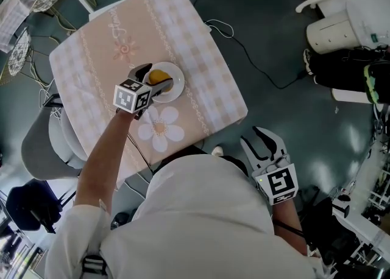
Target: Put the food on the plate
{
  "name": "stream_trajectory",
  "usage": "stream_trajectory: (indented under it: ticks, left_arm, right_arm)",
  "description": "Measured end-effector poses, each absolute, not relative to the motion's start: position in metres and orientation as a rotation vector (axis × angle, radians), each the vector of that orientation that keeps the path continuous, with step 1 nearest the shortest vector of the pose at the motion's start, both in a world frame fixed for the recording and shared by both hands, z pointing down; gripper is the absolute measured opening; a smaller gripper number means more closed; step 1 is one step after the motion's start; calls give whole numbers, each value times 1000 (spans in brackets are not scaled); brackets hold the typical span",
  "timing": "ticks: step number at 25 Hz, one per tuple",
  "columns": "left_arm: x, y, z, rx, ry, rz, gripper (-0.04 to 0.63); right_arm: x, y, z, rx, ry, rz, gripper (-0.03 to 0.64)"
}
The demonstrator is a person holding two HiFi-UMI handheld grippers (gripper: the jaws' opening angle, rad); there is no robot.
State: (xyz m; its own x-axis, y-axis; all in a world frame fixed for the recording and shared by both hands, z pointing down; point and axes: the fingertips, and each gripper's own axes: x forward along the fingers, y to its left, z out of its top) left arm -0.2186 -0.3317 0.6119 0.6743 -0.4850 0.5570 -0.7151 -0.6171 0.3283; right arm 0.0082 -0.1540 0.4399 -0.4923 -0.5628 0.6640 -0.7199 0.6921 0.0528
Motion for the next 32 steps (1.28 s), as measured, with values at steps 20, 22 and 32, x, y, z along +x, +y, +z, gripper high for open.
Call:
stream_trajectory:
  ticks: [20,22,32]
  left_arm:
    - [-228,-342,609,2295,-992,484,405]
    - [-228,-343,609,2294,-991,482,405]
    - [-227,-343,607,2299,-993,476,405]
  right_arm:
    - [12,-150,439,1007,-2224,304,164]
    - [13,-150,439,1012,-2219,303,164]
    - [10,-151,436,1003,-2232,291,164]
